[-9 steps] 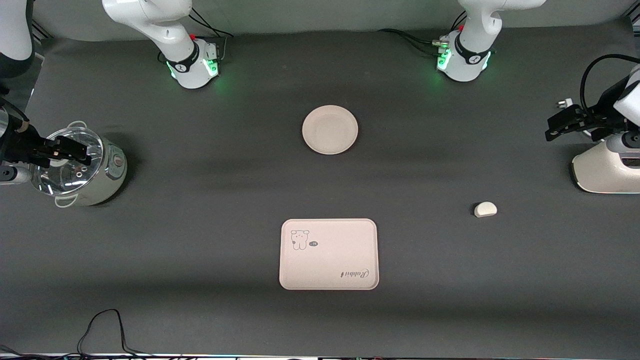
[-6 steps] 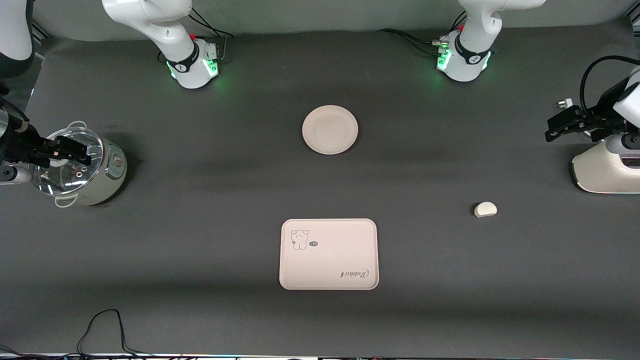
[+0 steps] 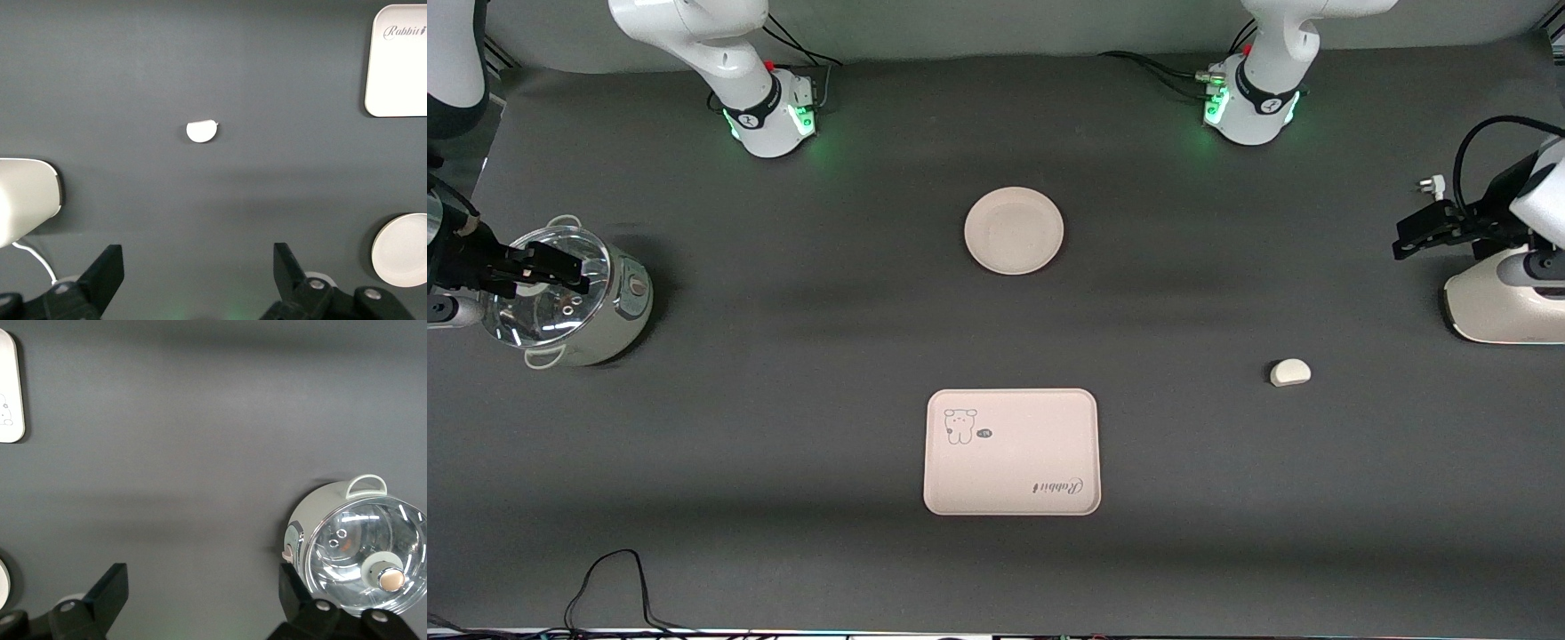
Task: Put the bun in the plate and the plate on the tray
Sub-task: 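Move the left gripper down toward the small white bun, then close the left gripper on the white bun and lift it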
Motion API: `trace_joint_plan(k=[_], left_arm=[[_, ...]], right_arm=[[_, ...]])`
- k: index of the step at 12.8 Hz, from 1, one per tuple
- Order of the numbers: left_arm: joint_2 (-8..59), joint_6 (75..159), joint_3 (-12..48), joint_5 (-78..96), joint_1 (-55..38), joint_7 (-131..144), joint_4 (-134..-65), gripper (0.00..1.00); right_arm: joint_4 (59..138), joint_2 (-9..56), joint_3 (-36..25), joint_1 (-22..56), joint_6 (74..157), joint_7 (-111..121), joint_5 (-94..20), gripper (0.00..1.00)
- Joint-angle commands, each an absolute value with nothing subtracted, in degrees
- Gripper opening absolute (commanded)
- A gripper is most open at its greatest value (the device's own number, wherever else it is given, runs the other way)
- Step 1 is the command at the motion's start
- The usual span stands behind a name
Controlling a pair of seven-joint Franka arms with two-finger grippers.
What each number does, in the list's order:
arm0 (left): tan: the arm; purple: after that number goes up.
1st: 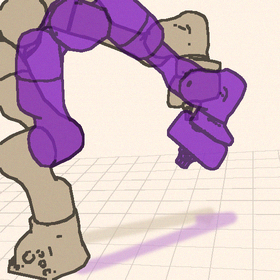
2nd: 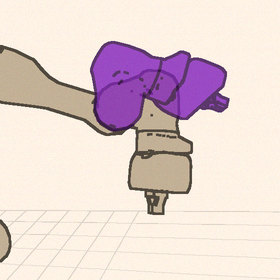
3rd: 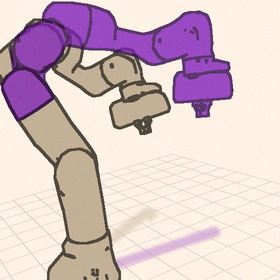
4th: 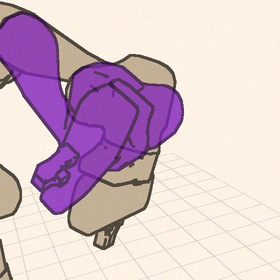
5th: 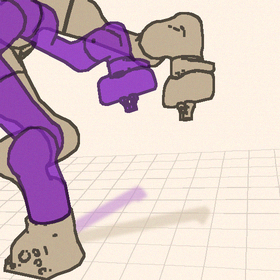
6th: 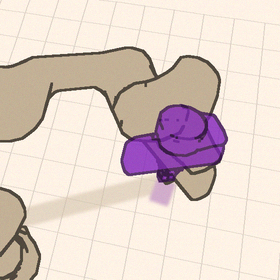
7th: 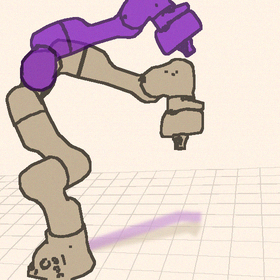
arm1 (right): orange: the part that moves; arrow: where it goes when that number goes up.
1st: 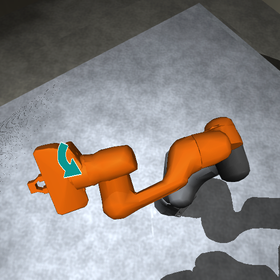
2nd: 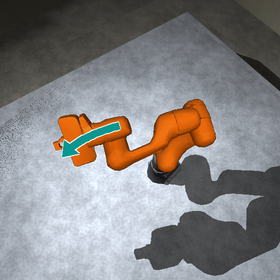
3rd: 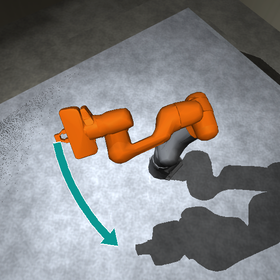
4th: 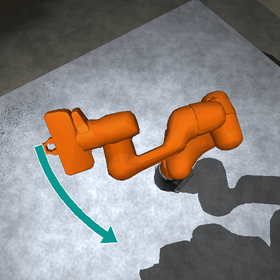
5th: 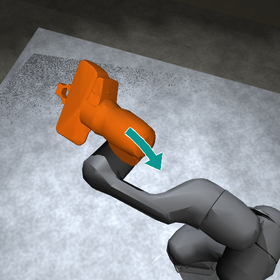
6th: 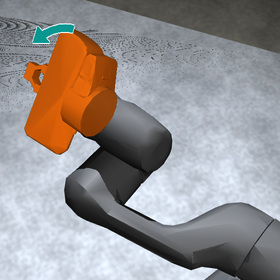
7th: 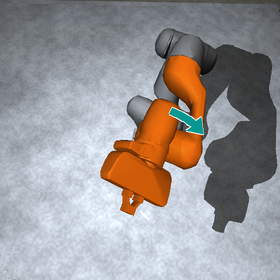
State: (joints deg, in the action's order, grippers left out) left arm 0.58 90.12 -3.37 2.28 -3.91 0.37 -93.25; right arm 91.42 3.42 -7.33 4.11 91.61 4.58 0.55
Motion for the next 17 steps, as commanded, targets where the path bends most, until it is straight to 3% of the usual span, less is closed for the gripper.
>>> trace_joint_plan(k=[1, 4, 12, 17], left_arm=[[3.24, 93.67, -3.08, 1.85, -3.6, 0.53, -93.34, 1.0], [9.56, 101.13, -3.25, 1.67, -3.43, 0.7, -95.0, 1.0], [21.95, 138.92, -3.25, 2.29, -2.9, 2.37, -114.42, 1.0], [25.31, 144.83, -3.08, 2.29, -4.04, 5.98, -118.21, 1.0]], right_arm=[[91.76, 2.81, -7.65, 4.48, 91.32, 3.87, 0.7, 1.0], [91.76, 2.81, -7.65, 4.57, 91.32, 3.96, 0.7, 1.0], [91.84, 2.81, -7.65, 4.48, 91.32, 3.96, 0.7, 1.0], [91.85, 2.81, -7.65, 4.48, 91.32, 3.96, 0.7, 1.0]])
